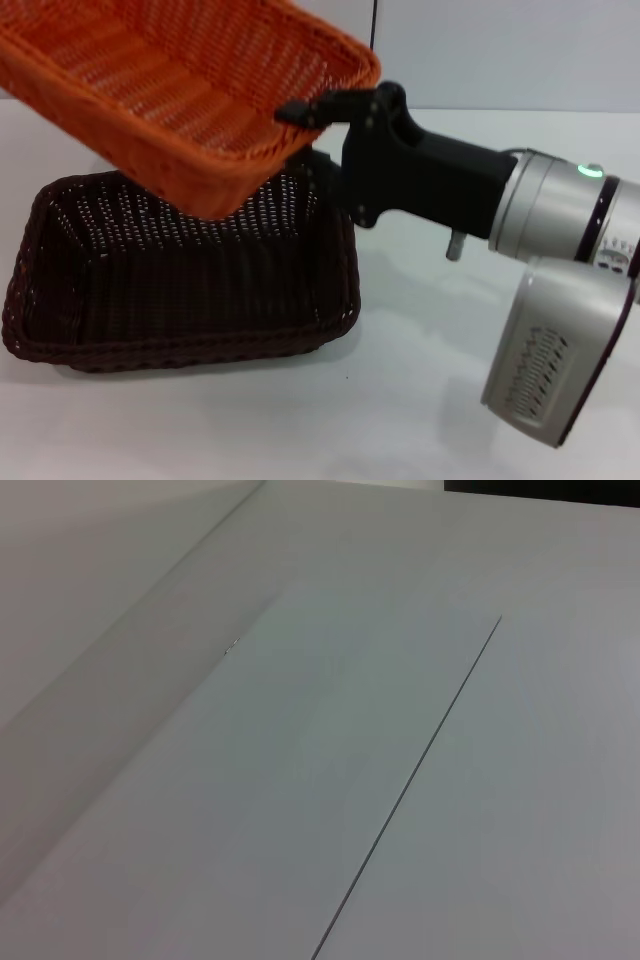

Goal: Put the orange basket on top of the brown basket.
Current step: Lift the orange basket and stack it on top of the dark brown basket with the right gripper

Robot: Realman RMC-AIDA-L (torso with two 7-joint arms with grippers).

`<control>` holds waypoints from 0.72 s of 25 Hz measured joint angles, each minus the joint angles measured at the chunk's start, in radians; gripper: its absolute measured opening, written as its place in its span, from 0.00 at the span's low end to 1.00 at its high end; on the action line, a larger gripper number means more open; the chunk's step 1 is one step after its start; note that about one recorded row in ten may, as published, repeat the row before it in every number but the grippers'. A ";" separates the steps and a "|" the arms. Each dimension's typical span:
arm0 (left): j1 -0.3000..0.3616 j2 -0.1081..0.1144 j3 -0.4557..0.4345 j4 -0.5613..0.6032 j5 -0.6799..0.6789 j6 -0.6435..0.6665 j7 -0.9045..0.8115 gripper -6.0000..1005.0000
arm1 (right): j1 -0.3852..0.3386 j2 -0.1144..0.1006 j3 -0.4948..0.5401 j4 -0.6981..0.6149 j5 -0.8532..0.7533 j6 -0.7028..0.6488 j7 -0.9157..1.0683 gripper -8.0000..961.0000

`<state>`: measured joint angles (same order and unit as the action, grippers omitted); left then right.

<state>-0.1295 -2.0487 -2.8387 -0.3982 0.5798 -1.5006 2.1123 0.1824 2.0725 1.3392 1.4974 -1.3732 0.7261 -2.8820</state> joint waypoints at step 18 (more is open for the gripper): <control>-0.005 -0.004 0.001 0.007 0.000 0.001 -0.013 0.52 | 0.030 -0.002 0.307 0.026 -0.178 0.482 0.151 0.29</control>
<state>-0.1347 -2.0525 -2.8377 -0.3916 0.5798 -1.4991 2.0996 0.2129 2.0700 1.6461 1.5233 -1.5512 1.2084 -2.7308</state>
